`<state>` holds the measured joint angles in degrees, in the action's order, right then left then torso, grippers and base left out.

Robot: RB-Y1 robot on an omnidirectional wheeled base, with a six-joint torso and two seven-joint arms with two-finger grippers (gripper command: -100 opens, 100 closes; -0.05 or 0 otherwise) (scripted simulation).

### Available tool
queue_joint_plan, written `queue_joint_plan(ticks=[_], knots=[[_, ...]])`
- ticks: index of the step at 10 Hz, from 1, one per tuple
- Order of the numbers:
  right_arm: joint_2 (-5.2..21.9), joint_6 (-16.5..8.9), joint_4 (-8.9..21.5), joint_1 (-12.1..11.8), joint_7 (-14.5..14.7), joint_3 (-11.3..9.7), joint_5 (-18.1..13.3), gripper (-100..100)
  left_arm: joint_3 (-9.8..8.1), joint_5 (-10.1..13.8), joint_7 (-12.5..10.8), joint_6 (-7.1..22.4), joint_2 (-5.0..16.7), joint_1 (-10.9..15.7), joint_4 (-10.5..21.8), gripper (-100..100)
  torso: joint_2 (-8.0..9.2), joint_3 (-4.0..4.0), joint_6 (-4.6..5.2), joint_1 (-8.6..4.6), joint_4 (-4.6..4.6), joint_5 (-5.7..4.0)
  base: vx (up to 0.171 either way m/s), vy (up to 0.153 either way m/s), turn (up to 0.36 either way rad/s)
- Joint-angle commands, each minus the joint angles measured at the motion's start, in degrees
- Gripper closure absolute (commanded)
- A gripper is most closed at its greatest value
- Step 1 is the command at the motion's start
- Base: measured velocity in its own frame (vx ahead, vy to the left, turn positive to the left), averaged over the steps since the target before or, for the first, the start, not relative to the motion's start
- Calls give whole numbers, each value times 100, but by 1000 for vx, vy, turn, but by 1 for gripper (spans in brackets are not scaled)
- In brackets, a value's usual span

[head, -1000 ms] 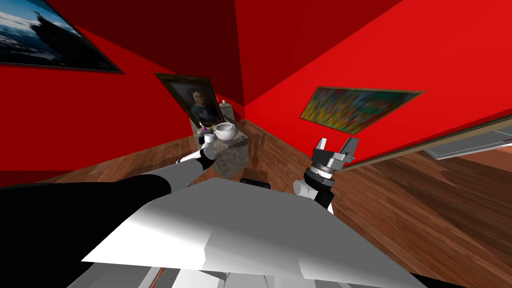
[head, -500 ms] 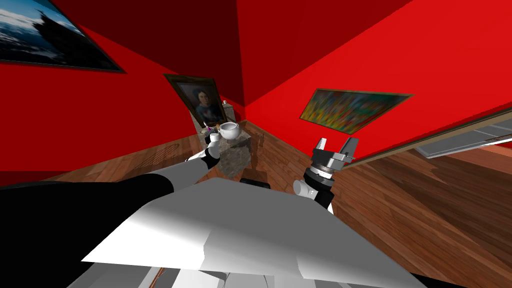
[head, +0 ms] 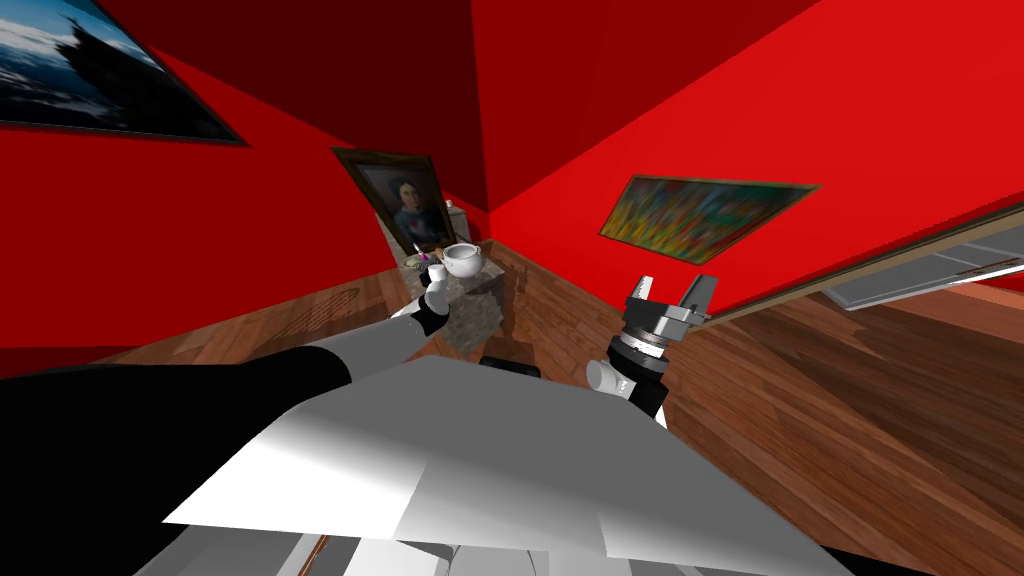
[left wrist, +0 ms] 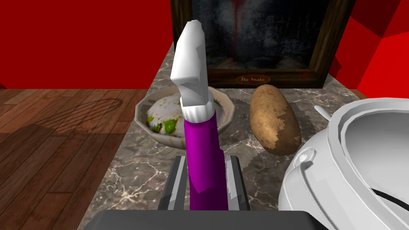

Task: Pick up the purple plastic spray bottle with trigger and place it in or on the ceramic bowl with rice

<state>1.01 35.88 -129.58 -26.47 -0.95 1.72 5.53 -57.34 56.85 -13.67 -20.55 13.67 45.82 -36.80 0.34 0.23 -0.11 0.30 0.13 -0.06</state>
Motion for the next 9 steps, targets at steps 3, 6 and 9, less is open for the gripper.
queue_joint_plan(ticks=[3,6,9], knots=[[-1,0,0,-1,0,0,0,0,-353,81,452,-321,-475,238,-332,100,-12,-7,-7,-14,-4,-3,-56,91,-31],[-1,0,0,-1,0,0,0,0,-405,81,784,-321,-636,238,-353,100,-8,-5,-6,-19,-4,-3,-49,50,-15],[0,0,0,0,0,0,0,0,-673,133,1250,-529,-1012,424,-540,100,-6,-6,-1,-12,-8,-1,-58,80,-40]])
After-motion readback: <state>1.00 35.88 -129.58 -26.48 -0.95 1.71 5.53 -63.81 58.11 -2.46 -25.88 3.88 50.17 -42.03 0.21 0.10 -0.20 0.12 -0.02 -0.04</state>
